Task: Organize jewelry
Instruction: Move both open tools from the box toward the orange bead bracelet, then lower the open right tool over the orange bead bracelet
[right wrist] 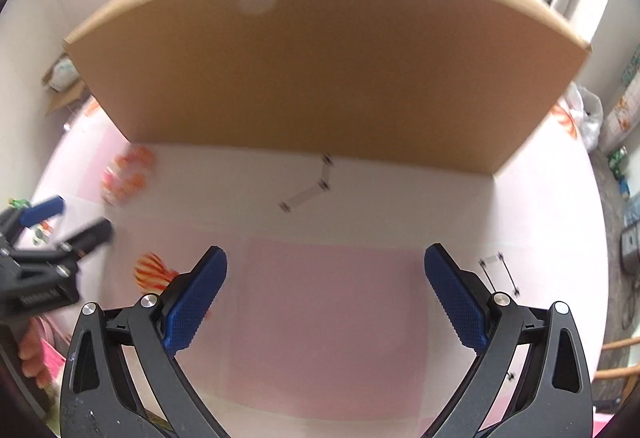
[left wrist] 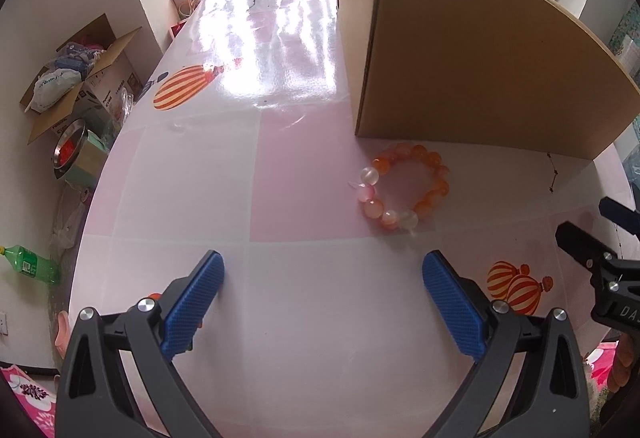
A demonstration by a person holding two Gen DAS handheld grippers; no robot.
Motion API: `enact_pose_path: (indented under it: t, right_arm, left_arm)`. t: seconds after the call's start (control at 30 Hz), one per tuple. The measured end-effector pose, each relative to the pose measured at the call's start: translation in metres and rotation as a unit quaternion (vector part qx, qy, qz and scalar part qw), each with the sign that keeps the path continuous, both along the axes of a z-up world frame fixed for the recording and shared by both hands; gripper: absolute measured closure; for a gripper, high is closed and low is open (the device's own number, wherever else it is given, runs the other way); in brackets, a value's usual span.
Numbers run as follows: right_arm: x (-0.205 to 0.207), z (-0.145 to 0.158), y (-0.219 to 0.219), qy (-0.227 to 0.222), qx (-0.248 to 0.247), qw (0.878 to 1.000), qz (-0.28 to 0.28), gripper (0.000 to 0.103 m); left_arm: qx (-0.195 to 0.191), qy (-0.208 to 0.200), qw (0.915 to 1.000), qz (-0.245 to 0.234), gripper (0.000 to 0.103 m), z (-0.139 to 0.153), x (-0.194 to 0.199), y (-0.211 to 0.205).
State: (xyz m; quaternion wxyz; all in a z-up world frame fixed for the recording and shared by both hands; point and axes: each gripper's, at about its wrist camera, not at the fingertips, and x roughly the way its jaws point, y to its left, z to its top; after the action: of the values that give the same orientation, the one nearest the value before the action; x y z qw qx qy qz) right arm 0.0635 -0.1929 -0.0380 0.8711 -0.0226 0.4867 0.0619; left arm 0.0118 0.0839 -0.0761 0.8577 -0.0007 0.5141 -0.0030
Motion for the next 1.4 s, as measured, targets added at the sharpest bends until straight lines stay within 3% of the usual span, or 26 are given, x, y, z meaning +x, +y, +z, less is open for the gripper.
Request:
enact_pose_path:
  t: [0.17,0.4,0.53,0.6,0.67,0.83,1.07,1.33,1.4]
  right_arm:
    - [0.019,0.016,0.031,-0.012,0.047,0.998,0.040,0.009]
    - [0.044,0.015,0.075,-0.012,0.057,0.996,0.070,0.029]
    - [0.050,0.003,0.091,0.002,0.043,0.996,0.078,0.039]
    - [0.048,0.004,0.099,-0.008,0.013,0.996,0.085,0.040]
    - [0.045,0.005,0.102,-0.017,-0.012,0.996,0.092,0.049]
    - [0.042,0.012,0.095,-0.018,-0.018,0.995,0.095,0.064]
    - [0.030,0.023,0.078,-0.008,-0.015,0.996,0.086,0.072]
    - [0.022,0.036,0.050,0.003,0.005,0.998,0.067,0.094]
    - [0.011,0.032,0.042,0.003,0.011,0.998,0.063,0.095]
  left_arm:
    - [0.000,-0.004,0.9998,-0.019,0.005,0.000,-0.002,0.002]
    - [-0.003,-0.012,0.9993,-0.037,0.005,-0.002,-0.012,0.016]
    - [-0.002,-0.016,0.9988,-0.047,0.005,-0.002,-0.016,0.021]
    - [-0.003,-0.018,0.9986,-0.050,0.005,-0.002,-0.017,0.023]
    - [-0.002,-0.023,0.9983,-0.054,0.005,-0.003,-0.020,0.025]
    - [-0.003,-0.033,0.9974,-0.064,0.005,-0.003,-0.022,0.027]
    - [-0.004,-0.049,0.9961,-0.073,0.006,0.003,-0.026,0.023]
    - [-0.076,-0.110,0.9820,-0.133,0.017,0.029,-0.038,-0.011]
    - [-0.091,-0.113,0.9774,-0.154,0.025,0.032,-0.035,-0.023]
